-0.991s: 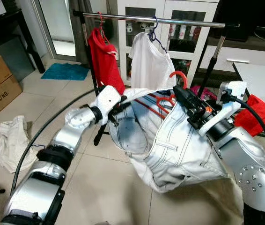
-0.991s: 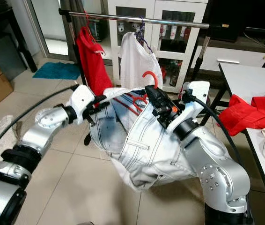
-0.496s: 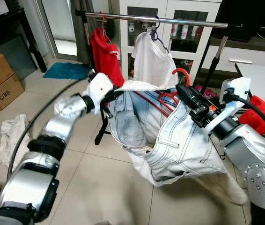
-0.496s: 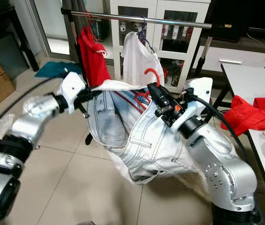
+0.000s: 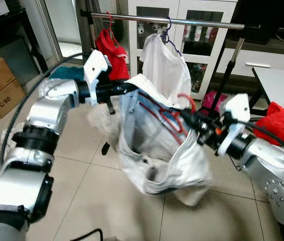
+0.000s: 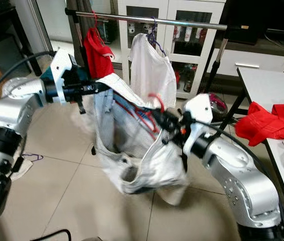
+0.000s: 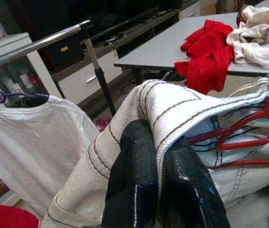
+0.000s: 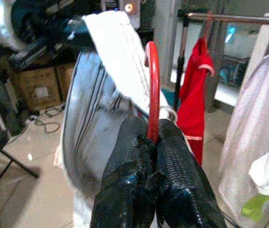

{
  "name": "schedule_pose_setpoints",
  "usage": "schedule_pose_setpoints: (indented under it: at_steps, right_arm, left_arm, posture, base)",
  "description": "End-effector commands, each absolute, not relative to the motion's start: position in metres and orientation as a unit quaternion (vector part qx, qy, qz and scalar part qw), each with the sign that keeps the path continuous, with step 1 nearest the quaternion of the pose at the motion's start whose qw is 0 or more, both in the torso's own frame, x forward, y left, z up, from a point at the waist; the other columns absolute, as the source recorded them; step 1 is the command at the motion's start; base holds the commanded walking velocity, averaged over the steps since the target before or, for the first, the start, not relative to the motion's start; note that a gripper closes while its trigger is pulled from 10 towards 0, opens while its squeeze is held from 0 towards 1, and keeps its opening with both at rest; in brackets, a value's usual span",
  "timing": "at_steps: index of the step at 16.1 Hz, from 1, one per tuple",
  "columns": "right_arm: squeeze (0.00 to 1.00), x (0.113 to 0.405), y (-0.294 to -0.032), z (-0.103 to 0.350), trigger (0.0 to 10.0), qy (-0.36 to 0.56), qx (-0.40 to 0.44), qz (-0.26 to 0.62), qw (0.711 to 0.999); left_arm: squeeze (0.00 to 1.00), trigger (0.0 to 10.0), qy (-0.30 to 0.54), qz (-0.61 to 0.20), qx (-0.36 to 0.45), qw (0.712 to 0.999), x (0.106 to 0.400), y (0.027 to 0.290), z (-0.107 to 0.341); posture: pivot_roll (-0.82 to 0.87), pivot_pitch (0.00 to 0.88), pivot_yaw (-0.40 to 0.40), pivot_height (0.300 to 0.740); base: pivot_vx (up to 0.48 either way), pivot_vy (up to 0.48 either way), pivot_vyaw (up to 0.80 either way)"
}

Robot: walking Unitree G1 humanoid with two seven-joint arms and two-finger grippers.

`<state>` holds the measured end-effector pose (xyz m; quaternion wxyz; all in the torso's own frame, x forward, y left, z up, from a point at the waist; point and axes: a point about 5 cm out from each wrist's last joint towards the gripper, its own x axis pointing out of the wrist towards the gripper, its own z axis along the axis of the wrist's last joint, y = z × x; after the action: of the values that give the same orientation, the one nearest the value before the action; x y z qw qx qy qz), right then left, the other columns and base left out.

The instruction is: Hang hanger

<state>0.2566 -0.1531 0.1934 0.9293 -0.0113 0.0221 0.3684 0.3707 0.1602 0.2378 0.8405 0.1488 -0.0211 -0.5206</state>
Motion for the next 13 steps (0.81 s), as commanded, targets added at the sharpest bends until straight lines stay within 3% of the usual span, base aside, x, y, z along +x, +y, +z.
schedule_pose_setpoints:
  at_steps: [1, 8, 13]
  right_arm:
    - [0.00, 0.252, -0.153, 0.195, 0.0, 0.018, -0.027, 0.386, 0.922]
    - [0.00, 0.232, -0.170, 0.188, 0.0, 0.037, -0.026, 0.426, 0.904]
    - [0.00, 0.227, -0.178, 0.202, 0.0, -0.009, 0.042, 0.435, 0.899]
  left_arm:
    - [0.00, 0.0, -0.037, -0.509, 0.152, 0.846, 0.373, 0.168, 0.253]
    - [0.00, 0.0, -0.083, -0.302, 0.082, 0.946, 0.398, 0.206, 0.281]
    - [0.00, 0.0, -0.082, -0.175, -0.030, 0.981, 0.408, 0.226, 0.277]
  posture:
    - [-0.03, 0.000, 0.039, 0.740]
    - [-0.03, 0.000, 0.041, 0.740]
    - [-0.03, 0.000, 0.043, 0.740]
  base:
    - [0.000, 0.000, 0.00]
    - [0.000, 0.000, 0.00]
    - [0.000, 0.000, 0.00]
